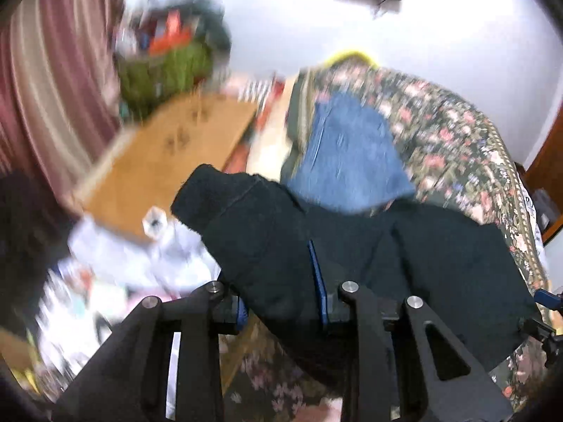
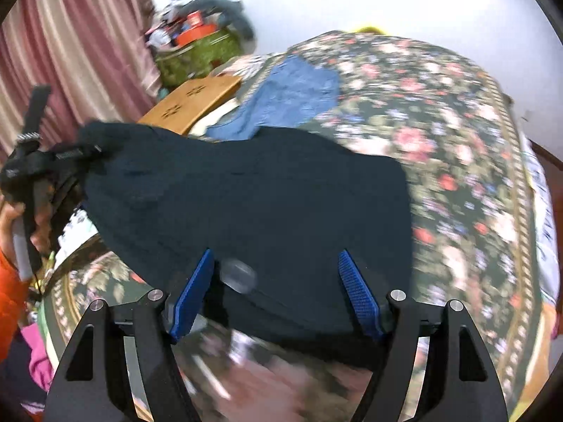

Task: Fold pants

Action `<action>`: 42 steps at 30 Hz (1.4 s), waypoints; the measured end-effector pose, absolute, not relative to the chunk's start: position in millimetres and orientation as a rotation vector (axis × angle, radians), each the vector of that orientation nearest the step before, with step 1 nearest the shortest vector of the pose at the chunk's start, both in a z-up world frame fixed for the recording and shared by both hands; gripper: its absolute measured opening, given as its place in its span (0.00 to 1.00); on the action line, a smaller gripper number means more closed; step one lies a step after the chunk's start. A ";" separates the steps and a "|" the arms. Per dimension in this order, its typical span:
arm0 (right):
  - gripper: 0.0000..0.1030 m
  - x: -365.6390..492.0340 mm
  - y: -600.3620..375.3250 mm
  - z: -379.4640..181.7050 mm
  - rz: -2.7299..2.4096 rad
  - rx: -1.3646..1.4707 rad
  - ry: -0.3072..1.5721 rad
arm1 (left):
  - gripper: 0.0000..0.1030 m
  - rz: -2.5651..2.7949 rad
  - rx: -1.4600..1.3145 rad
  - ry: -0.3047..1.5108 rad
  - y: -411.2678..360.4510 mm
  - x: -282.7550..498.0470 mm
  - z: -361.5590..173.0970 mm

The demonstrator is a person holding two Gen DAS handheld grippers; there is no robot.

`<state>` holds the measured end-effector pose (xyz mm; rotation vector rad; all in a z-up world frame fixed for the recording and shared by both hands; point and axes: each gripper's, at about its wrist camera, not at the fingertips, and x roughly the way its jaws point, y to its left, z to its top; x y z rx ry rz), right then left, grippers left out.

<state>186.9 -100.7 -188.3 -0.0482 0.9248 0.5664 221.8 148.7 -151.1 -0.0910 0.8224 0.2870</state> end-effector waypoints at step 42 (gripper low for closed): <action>0.70 160.1 -163.5 -207.6 0.548 0.117 0.975 | 0.97 -0.249 0.106 0.828 -71.3 294.0 -107.8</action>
